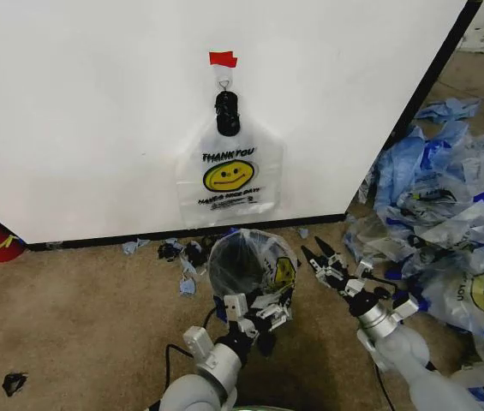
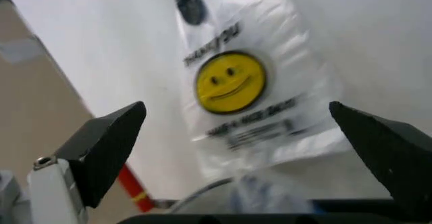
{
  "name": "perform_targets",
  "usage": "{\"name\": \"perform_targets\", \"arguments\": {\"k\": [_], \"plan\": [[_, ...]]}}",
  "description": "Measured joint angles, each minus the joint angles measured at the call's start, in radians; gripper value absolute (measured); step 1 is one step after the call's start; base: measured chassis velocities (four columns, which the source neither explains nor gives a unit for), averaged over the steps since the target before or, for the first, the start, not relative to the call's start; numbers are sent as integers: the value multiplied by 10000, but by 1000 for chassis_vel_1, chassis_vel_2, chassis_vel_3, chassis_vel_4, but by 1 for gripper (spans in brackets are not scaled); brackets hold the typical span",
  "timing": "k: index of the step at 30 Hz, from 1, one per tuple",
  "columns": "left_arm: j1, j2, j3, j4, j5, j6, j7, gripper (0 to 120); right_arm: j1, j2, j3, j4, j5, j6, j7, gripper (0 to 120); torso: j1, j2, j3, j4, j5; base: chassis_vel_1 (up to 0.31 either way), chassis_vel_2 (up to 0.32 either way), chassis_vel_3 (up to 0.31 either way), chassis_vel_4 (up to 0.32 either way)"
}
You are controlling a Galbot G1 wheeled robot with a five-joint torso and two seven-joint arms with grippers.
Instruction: Pick up the garbage bag from the wall and place it over the trash bin.
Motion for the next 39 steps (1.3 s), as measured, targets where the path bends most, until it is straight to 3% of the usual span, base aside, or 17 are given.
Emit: {"name": "perform_targets", "arguments": {"k": [2, 9, 17, 25, 39], "plan": [[-108, 96, -126, -5, 217, 7, -4, 100, 0, 12, 123, 47, -429, 222, 413, 100, 0, 0, 0, 0, -1, 0, 0, 0, 0], [-1301, 850, -996, 653, 2472, -433, -13, 100, -583, 301, 1491, 667, -3390, 1351, 3170, 100, 1, 0, 1, -1, -1, 0, 0, 0, 0], [-1627, 858, -1852, 905, 3308, -409, -588, 100, -1603, 710, 2414, 1445, -4876, 1555, 5397, 100, 0, 0, 0, -1, 0, 0, 0, 0, 0], [-1106, 747, -2846, 1044, 3751, -338, -1154, 100, -2242, 989, 3056, 2111, -5515, 1577, 6413, 100, 0, 0, 0, 2, 1, 0, 0, 0, 0], [-249, 681, -3495, 1000, 3996, -261, -1519, 100, -2745, 1278, 3352, 2671, -5509, 1680, 6861, 100, 0, 0, 0, 1, 0, 0, 0, 0, 0]]}}
